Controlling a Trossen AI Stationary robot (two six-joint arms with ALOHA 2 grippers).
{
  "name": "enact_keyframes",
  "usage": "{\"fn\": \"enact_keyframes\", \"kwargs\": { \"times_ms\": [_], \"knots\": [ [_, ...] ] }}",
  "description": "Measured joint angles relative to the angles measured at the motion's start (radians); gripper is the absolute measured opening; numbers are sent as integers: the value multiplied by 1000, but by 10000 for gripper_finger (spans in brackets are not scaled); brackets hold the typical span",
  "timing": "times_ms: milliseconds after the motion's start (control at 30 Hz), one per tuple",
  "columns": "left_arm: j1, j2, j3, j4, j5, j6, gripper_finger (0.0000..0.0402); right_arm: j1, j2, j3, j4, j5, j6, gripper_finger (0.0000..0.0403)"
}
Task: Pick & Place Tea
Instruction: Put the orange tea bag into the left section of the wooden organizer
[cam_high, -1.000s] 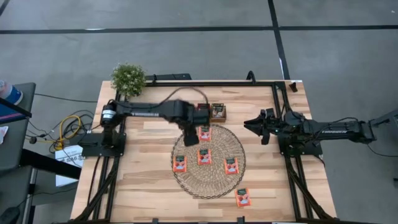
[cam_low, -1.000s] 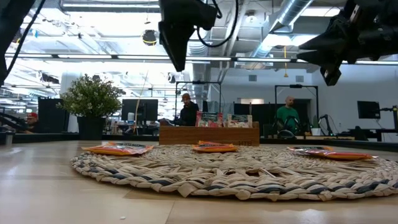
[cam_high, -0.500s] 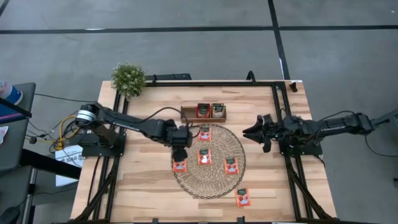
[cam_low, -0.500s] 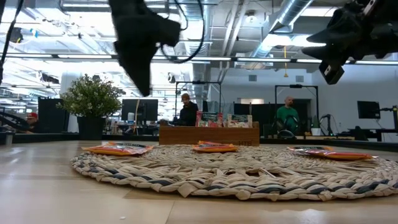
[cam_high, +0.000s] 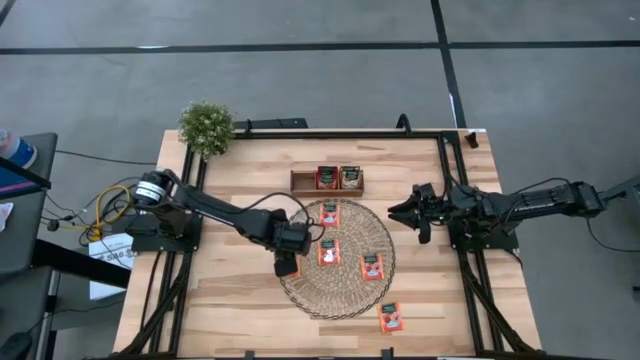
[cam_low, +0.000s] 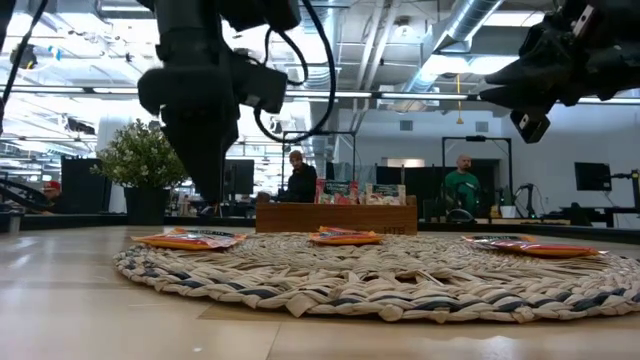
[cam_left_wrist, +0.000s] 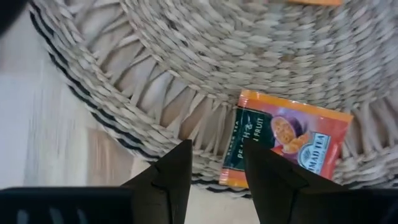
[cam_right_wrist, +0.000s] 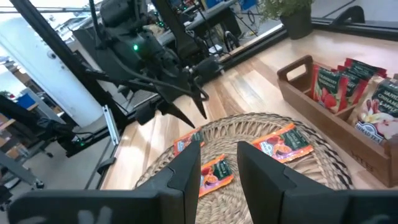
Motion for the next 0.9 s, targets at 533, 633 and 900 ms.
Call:
{"fn": "enact_keyframes", "kwargs": {
  "times_ms": [533, 633, 900],
  "knots": [
    [0, 33, 0, 61, 82, 83, 114, 0, 0, 0, -10, 0, 0, 98],
    [0, 33, 0, 61, 104, 88, 110, 0, 0, 0, -15, 0, 0, 98],
    [14, 33, 0, 61, 67, 108, 108, 0, 0, 0, -24, -1, -4, 98]
  ]
}}
